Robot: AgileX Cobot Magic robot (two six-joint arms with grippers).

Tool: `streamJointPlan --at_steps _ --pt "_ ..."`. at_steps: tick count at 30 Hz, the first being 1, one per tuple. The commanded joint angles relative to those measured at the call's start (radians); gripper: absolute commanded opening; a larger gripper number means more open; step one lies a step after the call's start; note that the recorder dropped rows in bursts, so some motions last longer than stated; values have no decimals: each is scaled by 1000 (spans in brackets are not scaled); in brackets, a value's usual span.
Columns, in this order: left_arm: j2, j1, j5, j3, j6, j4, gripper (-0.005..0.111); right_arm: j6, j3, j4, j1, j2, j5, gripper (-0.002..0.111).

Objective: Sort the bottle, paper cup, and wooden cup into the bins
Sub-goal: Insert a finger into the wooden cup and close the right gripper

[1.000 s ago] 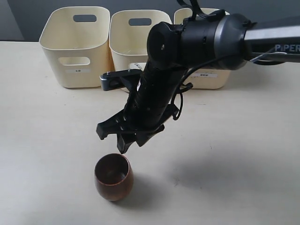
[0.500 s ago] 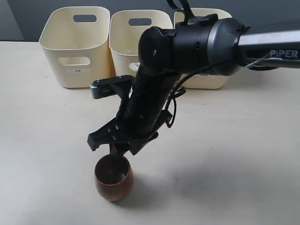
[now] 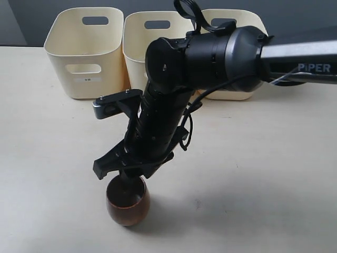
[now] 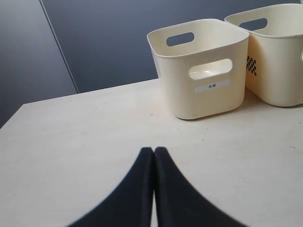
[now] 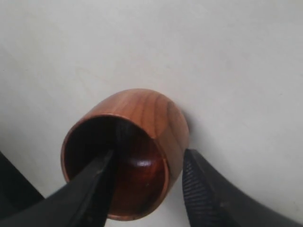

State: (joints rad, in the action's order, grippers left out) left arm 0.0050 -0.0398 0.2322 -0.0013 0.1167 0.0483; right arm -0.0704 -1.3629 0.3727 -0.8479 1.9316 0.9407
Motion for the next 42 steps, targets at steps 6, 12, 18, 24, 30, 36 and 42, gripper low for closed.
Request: streamJointPlan --at_steps 6,12,18,24,30,36,42 --pt "-5 -3 -1 1 -2 -3 0 3 3 -6 -1 -1 -8 44" --pt "-5 -3 -1 1 -2 -3 0 21 3 -6 -1 -1 -8 44" --pt "-5 -3 -1 1 -2 -3 0 21 3 -12 -1 -1 -12 44" --pt "-5 -3 -1 1 -2 -3 0 21 3 -12 -1 -1 -12 44" --pt "-5 -3 -1 1 -2 -3 0 21 3 -13 -1 -1 -16 44" --pt "-5 -3 -1 1 -2 -3 0 21 3 -13 -1 -1 -15 44" --pt "-5 -3 -1 1 -2 -3 0 21 3 -22 -1 -1 -21 44"
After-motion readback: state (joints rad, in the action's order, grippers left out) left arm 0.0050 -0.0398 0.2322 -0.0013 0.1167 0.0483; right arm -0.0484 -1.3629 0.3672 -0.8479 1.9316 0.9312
